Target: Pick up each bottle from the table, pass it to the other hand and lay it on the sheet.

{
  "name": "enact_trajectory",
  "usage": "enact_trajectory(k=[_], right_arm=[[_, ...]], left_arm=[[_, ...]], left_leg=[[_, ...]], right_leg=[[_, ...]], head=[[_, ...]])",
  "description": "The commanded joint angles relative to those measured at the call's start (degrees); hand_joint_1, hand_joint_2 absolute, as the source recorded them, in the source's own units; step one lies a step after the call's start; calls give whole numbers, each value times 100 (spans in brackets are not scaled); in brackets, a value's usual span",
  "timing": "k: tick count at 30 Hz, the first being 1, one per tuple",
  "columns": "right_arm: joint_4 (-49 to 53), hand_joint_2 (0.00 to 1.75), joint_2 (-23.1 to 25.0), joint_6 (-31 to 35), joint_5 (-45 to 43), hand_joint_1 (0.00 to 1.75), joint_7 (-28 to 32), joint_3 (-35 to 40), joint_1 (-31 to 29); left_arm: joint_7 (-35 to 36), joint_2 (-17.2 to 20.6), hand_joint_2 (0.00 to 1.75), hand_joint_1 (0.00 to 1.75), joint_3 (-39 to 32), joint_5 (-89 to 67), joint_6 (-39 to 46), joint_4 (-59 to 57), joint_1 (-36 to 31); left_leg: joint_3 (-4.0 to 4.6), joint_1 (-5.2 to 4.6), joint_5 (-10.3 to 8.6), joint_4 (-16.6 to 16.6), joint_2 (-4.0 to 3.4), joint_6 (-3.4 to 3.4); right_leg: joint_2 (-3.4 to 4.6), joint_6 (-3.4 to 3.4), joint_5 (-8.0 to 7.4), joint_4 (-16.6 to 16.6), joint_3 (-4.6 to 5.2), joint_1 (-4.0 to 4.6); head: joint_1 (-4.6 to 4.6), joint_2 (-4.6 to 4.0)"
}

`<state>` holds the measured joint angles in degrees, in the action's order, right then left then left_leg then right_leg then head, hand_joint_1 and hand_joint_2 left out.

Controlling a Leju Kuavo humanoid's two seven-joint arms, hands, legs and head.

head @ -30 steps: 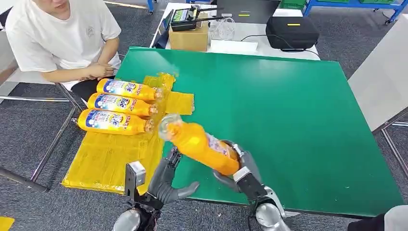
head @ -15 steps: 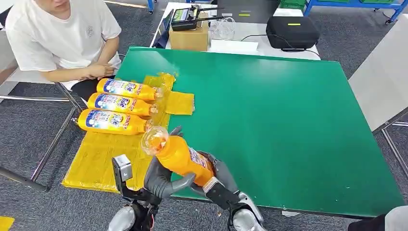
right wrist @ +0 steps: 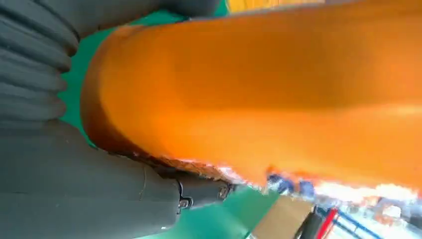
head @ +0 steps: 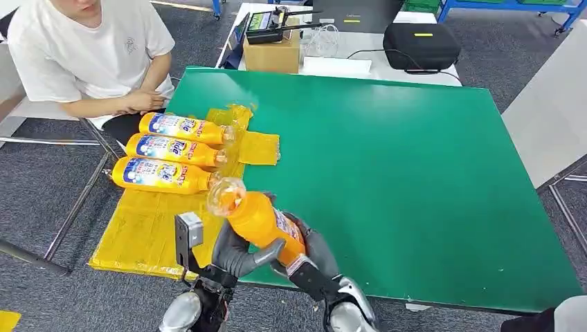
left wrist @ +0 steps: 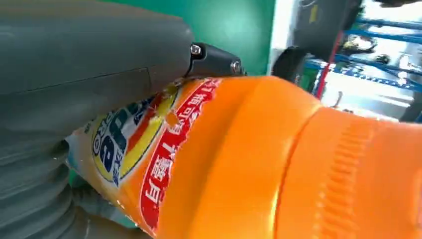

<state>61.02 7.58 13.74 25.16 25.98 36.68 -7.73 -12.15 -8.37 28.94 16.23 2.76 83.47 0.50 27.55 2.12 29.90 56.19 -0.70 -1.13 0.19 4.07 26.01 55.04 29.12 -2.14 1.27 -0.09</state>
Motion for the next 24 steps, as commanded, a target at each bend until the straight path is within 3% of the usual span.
enact_trajectory(k=[1,8,11,12,17,20,24], right_arm=[[64,0,150,428,-285,0,440,-28,-129],[210,0,87,529,-454,0,682,-98,-60],[340,0,127,889,-521,0,869,-308,92],[356,0,119,888,-521,0,870,-303,100],[713,0,58,959,-421,0,863,-476,322],[977,0,21,931,-240,0,822,-614,501],[993,0,74,860,-237,0,807,-691,536]], left_arm=[[57,-53,175,175,-173,827,-170,-249,-140],[63,22,175,175,-548,1161,-83,-316,-298],[-569,309,175,175,-431,-757,1358,-615,-586],[-566,317,175,175,-460,-745,1352,-631,-595],[-662,560,175,175,-538,-3520,2648,-695,-636],[33,694,175,175,-656,-5905,3113,-782,-620],[498,662,175,175,-765,-7246,3206,-1324,-802]], left_leg=[[-2,-1,0,-5,-3,11],[-11,-3,-3,-14,0,19],[-9,0,-2,-9,4,11],[-14,-1,-5,-17,9,17],[-16,3,-2,-12,0,12],[-17,-1,-2,-17,8,17],[-19,-1,-6,-22,15,19]], right_leg=[[4,-16,-1,-2,2,2],[3,-28,-2,-10,-7,3],[-2,-18,-1,-7,-7,3],[-7,-28,-1,-13,-13,5],[-3,-21,0,-11,-9,8],[-10,-25,2,-14,-15,5],[-14,-29,-1,-19,-19,5]], head=[[0,0],[-2,0],[-2,0],[-2,0],[0,0],[-2,0],[-4,0]])
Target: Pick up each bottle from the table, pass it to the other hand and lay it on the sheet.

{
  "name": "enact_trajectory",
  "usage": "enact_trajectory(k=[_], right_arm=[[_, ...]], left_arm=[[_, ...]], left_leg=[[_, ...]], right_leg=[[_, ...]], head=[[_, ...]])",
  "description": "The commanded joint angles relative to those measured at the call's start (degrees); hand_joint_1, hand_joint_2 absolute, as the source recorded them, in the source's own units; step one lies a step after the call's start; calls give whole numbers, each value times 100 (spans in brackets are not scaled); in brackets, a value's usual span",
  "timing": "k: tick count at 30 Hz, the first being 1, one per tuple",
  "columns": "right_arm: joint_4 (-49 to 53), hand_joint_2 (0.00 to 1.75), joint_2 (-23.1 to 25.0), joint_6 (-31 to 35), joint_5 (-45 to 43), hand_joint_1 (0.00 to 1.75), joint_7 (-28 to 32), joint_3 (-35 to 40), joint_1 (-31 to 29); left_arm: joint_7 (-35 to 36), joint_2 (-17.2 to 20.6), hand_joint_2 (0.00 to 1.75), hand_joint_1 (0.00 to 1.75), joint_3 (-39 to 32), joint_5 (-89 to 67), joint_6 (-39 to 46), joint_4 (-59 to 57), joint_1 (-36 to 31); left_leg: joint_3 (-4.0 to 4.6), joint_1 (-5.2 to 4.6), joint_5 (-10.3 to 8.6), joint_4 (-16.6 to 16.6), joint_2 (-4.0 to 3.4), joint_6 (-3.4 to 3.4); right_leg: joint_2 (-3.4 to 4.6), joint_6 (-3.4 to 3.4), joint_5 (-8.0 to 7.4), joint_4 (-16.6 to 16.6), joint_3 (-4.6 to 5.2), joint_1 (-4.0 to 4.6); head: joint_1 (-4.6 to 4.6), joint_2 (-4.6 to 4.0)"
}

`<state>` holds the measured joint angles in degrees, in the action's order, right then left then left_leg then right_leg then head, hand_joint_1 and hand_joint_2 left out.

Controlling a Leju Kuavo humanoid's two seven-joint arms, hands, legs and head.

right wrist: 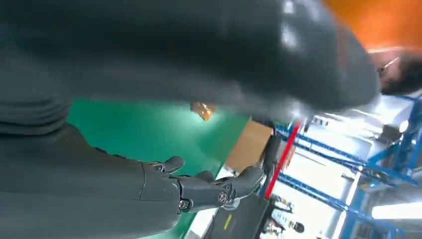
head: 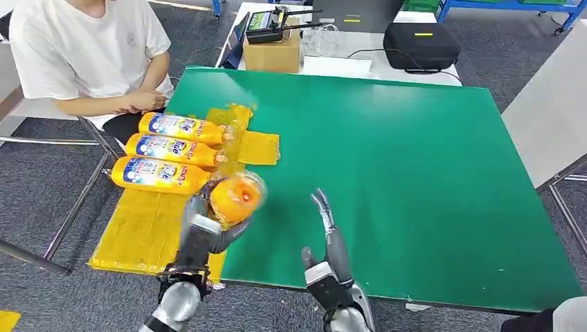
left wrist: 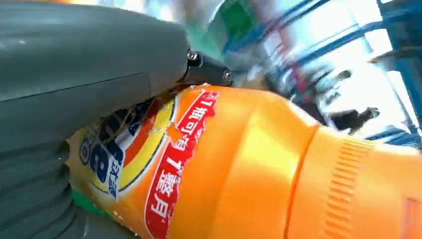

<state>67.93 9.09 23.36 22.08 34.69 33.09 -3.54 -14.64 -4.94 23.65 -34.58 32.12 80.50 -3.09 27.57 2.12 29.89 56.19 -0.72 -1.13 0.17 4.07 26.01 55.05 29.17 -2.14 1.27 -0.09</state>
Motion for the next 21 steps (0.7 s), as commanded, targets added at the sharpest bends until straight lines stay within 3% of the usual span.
enact_trajectory(k=[1,7,8,11,12,13,14,21], right_arm=[[279,0,-57,-115,68,0,-63,-349,115],[253,0,-32,-157,68,0,-63,-372,124],[253,0,15,-228,67,0,-61,-426,99],[313,0,34,-277,86,0,-76,-479,94],[323,0,36,-291,91,0,-83,-490,97],[359,0,52,-379,120,0,-104,-511,80],[387,0,64,-411,137,0,-121,-533,83],[380,0,158,-672,166,0,-168,-645,37]], left_arm=[[755,259,175,175,-282,-2159,230,-1148,-475],[996,247,175,175,-319,-2727,409,-1364,-567],[1730,266,175,175,-387,-3967,254,-1834,-850],[1976,192,175,175,-545,-3964,-253,-2429,-1102],[1961,186,175,166,-562,-3967,-196,-2525,-1133],[2348,255,175,166,-503,-4386,-736,-2912,-1281],[2368,253,175,175,-532,-4412,-765,-3042,-1314],[2871,234,175,175,-589,-4608,-1671,-3670,-1767]], left_leg=[[-14,-2,-5,-15,15,14],[-17,-2,-7,-19,14,18],[-9,-2,-3,-10,9,11],[-9,0,-5,-9,14,11],[-16,-1,-7,-17,18,17],[-13,-4,-6,-13,14,13],[-17,0,-7,-17,13,18],[-4,2,-4,-5,16,11]], right_leg=[[-11,-22,-1,-13,-17,3],[-10,-29,-3,-16,-19,4],[-8,-16,-1,-8,-11,2],[-11,-18,-1,-9,-11,3],[-14,-27,-2,-16,-19,5],[-11,-20,-1,-9,-14,1],[-10,-28,-2,-16,-18,6],[-14,-18,1,-6,-9,6]], head=[[-2,0],[0,0],[-2,0],[-2,0],[-2,0],[0,0],[-2,0],[-2,0]])
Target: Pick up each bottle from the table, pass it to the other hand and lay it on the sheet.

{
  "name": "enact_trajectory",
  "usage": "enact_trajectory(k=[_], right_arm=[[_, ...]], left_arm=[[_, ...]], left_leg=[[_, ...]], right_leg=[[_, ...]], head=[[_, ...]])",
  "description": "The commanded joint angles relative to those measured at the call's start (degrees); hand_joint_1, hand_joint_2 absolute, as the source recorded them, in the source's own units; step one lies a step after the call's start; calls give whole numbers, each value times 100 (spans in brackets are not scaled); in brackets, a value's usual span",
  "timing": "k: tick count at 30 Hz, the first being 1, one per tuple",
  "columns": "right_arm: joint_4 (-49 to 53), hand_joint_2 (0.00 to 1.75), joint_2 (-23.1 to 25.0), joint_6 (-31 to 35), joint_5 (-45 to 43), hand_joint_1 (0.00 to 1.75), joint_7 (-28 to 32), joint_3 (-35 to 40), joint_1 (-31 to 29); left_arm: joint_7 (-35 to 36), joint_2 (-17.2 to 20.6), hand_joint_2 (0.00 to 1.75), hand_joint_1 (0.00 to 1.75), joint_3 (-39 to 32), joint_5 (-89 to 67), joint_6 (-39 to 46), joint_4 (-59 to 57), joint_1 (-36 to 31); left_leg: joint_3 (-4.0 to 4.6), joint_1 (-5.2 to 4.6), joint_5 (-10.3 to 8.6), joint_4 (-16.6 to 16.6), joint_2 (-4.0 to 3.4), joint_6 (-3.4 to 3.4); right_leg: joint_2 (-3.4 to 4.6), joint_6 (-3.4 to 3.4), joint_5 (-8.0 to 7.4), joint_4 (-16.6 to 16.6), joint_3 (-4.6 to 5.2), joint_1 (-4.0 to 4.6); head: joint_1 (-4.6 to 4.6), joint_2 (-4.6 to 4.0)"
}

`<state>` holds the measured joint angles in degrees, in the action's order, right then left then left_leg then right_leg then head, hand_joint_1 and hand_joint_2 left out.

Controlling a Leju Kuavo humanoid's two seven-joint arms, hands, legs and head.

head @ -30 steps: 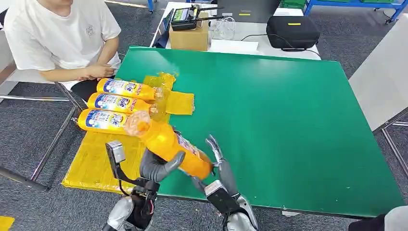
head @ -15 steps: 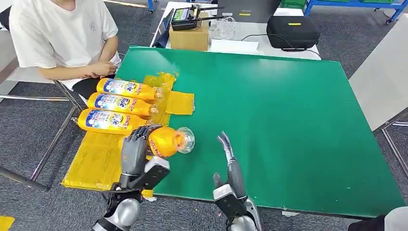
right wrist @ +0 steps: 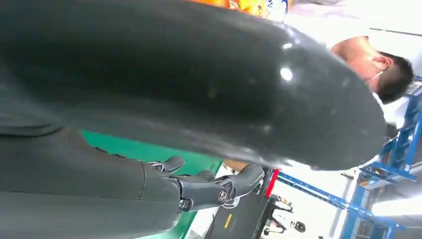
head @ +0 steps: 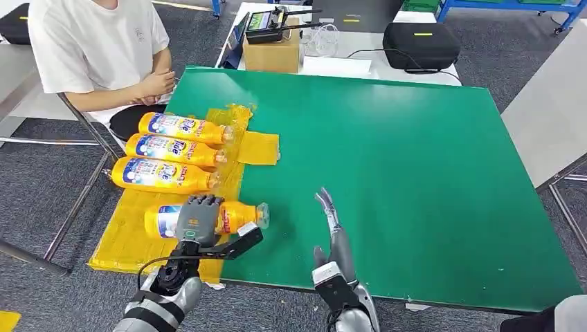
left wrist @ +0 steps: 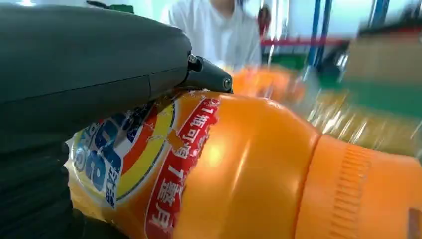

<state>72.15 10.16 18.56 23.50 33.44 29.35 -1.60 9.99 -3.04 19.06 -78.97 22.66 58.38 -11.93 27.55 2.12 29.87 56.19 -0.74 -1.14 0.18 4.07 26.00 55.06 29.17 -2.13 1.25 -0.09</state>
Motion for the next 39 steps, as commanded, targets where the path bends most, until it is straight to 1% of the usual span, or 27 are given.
enact_trajectory(k=[1,2,3,4,5,6,7,8,9,10,11,13,14,16,19,21,22,23,24,25,26,27,28,31,32,38,39], right_arm=[[-67,0,78,-218,25,0,-40,-283,-182],[-71,0,88,-222,24,0,-40,-283,-189],[-71,0,95,-228,22,0,-39,-283,-191],[-72,0,93,-237,22,0,-39,-284,-184],[-77,0,86,-237,22,0,-39,-286,-175],[-78,0,75,-252,23,0,-37,-281,-170],[-77,0,66,-249,10,0,-23,-305,-144],[-85,0,56,-248,-2,0,-16,-315,-128],[-97,0,45,-240,-23,0,12,-319,-122],[-128,0,23,-238,-73,0,67,-297,-133],[-154,0,21,-231,-90,0,85,-292,-141],[-244,0,-13,-217,-172,0,171,-211,-191],[-260,0,-9,-212,-180,0,177,-207,-198],[-382,0,-34,-227,-270,0,240,-105,-289],[-410,0,-28,-220,-283,0,249,-103,-302],[-430,0,-31,-219,-293,0,255,-87,-318],[-455,0,-56,-217,-315,0,272,-38,-341],[-469,0,-69,-198,-347,0,289,-12,-347],[-474,0,-84,-187,-361,0,296,1,-346],[-485,0,-99,-178,-376,0,311,26,-350],[-492,0,-114,-139,-361,0,351,48,-353],[-475,0,-107,-1,-327,0,442,34,-334],[-436,0,-111,150,-319,0,545,27,-301],[-263,0,-37,564,-400,0,656,-106,-157],[-181,0,14,809,-427,0,656,-162,-88],[115,0,-56,1297,-526,0,656,-74,70],[180,175,-84,1339,-540,0,656,-52,101]], left_arm=[[428,-6,175,175,-230,-59,-854,-1620,-986],[400,-18,175,150,-264,0,-903,-1668,-1018],[308,-37,175,9,-325,130,-974,-1750,-1062],[23,-86,175,9,-449,450,-1029,-1789,-1066],[16,-83,175,0,-448,457,-1033,-1792,-1058],[-56,-91,175,0,-473,561,-1060,-1762,-1034],[-504,-145,175,0,-598,1123,-1258,-1583,-920],[-595,-141,175,0,-596,1260,-1328,-1535,-889],[-780,-128,175,0,-542,1627,-1540,-1344,-795],[-1289,-151,175,0,-634,2371,-1927,-1126,-668],[-1296,-110,175,0,-571,2432,-1949,-1044,-627],[-1793,-83,175,0,-540,3827,-2628,-562,-383],[-1785,-73,175,0,-494,3856,-2631,-484,-338],[-2374,4,175,0,-396,5240,-3136,96,-59],[-2357,29,175,0,-355,5291,-3138,193,-22],[-2375,42,175,0,-315,5456,-3170,276,7],[-2683,39,175,0,-268,6062,-3274,490,77],[-2710,37,175,0,-156,6444,-3207,792,158],[-2803,-63,175,0,-201,7005,-3343,1047,240],[-2925,-91,175,0,-96,7441,-3396,1427,334],[-3086,-146,175,0,-44,7833,-3428,1755,432],[-3134,-199,175,0,7,8113,-3368,2068,523],[-3190,-264,175,0,90,8410,-3226,2443,621],[-3201,-383,175,0,191,8940,-2872,2945,745],[-3234,-419,175,0,217,9080,-2720,3062,779],[-3394,-535,175,0,198,9493,-2296,3182,854],[-3388,-537,175,0,207,9529,-2293,3188,863]], left_leg=[[-13,1,-5,-14,30,19],[-8,-2,-5,-8,19,12],[-14,0,-9,-16,21,19],[-13,-2,-7,-11,23,14],[-15,-3,-12,-15,24,18],[-23,0,-5,-8,19,9],[-30,0,-9,-14,17,14],[-31,-2,-6,-7,20,8],[-33,-2,-14,-16,20,13],[-35,-2,-11,-9,22,9],[-34,-1,-21,-15,20,12],[-46,-2,-19,-17,16,12],[-54,-4,-17,-13,16,7],[-60,-5,-17,-15,20,7],[-57,-3,-16,-18,6,11],[-49,-3,-19,-18,21,12],[-36,-3,-19,-11,29,7],[-38,-1,-20,-17,26,12],[-34,-2,-16,-9,23,5],[-34,0,-16,-13,20,12],[-24,0,-15,-3,27,7],[-19,0,-16,-7,30,14],[-11,-1,-15,-1,36,8],[-5,0,-12,1,32,7],[-2,-2,-14,0,34,5],[-8,-2,-14,-11,32,14],[0,-2,-14,-4,33,5]], right_leg=[[-25,-28,1,-15,-23,7],[-22,-19,-1,-6,-16,2],[-23,-31,-6,-15,-23,6],[-17,-22,-6,-8,-22,2],[-17,-29,-10,-12,-24,2],[-14,-17,-5,-7,-32,2],[-11,-24,-10,-12,-36,4],[-15,-15,-4,-5,-43,0],[-14,-24,-12,-13,-44,2],[-17,-16,-5,-7,-49,0],[-15,-23,-11,-15,-47,3],[-12,-23,-9,-16,-54,2],[-14,-16,-4,-11,-65,-2],[-18,-14,-3,-11,-75,-4],[-5,-21,-8,-15,-69,-2],[-16,-26,-6,-15,-63,0],[-27,-20,-3,-8,-52,-2],[-24,-28,-6,-15,-51,3],[-23,-18,-2,-6,-47,-1],[-19,-28,-5,-12,-45,3],[-24,-18,-1,-4,-36,2],[-27,-26,-2,-9,-31,4],[-34,-15,1,-4,-25,2],[-30,-15,2,-2,-23,3],[-32,-13,3,-1,-19,0],[-28,-31,1,-9,-18,3],[-30,-17,1,-4,-12,1]], head=[[-2,0],[0,0],[0,0],[0,0],[-2,0],[0,0],[2,0],[0,0],[0,0],[0,0],[2,0],[2,0],[0,0],[-2,0],[-2,0],[-2,0],[-2,0],[0,0],[0,0],[0,0],[2,0],[2,0],[0,0],[0,0],[0,0],[0,0],[0,0]])
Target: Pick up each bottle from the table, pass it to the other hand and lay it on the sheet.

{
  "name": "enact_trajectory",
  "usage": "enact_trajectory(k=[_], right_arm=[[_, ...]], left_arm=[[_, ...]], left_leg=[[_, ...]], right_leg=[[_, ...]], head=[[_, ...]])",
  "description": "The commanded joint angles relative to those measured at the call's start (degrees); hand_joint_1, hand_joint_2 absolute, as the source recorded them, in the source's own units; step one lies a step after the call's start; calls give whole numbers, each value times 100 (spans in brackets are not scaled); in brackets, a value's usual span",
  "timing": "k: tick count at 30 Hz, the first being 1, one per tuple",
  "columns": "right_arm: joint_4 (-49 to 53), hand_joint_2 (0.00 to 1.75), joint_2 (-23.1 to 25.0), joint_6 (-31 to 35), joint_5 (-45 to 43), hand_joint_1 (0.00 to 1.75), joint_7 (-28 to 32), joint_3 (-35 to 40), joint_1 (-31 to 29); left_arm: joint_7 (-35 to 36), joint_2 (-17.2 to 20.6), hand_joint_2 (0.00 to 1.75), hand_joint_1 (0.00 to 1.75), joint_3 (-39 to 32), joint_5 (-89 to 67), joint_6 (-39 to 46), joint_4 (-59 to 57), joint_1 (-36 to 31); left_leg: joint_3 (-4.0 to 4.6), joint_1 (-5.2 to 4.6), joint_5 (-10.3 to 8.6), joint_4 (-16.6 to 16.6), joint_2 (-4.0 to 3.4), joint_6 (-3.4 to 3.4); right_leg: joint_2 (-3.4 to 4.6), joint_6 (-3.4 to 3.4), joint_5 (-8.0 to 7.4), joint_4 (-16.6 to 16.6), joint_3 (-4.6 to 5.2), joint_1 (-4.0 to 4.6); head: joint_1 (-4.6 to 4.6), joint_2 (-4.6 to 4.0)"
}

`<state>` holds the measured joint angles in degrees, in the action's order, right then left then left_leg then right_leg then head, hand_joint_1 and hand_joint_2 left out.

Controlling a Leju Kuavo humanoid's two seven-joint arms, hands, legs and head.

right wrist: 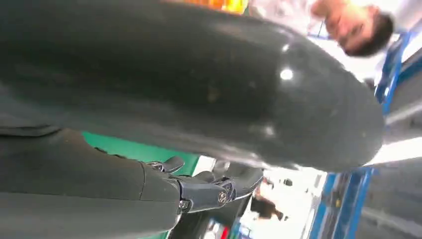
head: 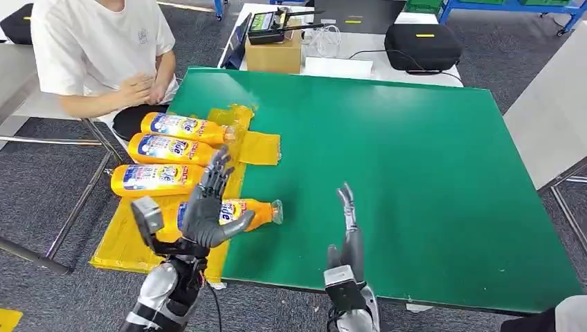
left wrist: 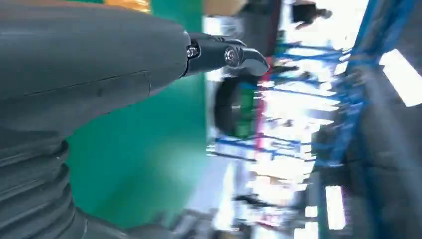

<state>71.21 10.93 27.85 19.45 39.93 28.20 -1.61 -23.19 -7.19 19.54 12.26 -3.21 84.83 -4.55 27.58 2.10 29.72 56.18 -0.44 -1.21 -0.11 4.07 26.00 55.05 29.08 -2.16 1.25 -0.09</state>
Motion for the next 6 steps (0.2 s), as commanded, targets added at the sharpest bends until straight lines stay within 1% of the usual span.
enact_trajectory(k=[1,2,3,4,5,6], right_arm=[[435,175,-203,592,-179,0,7,106,147],[715,175,-332,940,-229,0,7,270,203],[715,175,-332,940,-229,0,7,270,203],[1318,175,-424,1215,-452,0,7,270,448],[1537,175,-342,1215,-711,0,7,113,627],[1537,175,-342,1215,-711,0,7,113,627]], left_arm=[[-50,-148,175,0,154,541,273,553,151],[-33,-154,175,0,186,605,279,569,182],[-33,-154,175,0,186,605,279,569,182],[-88,-181,175,0,294,432,489,561,265],[-130,-199,175,0,373,309,605,545,353],[-130,-199,175,0,373,309,605,545,353]], left_leg=[[-8,1,0,-9,4,18],[-8,0,-1,-13,9,22],[-9,0,0,-12,12,21],[-2,0,2,-4,7,16],[-3,0,3,-5,13,21],[-6,-1,3,-10,16,25]], right_leg=[[0,-27,0,-9,-7,7],[-6,-31,0,-13,-9,7],[-8,-29,1,-13,-11,7],[-4,-20,2,-5,-2,5],[-10,-24,4,-8,-5,6],[-12,-27,4,-13,-11,6]], head=[[2,0],[0,0],[0,0],[2,0],[2,0],[0,0]])
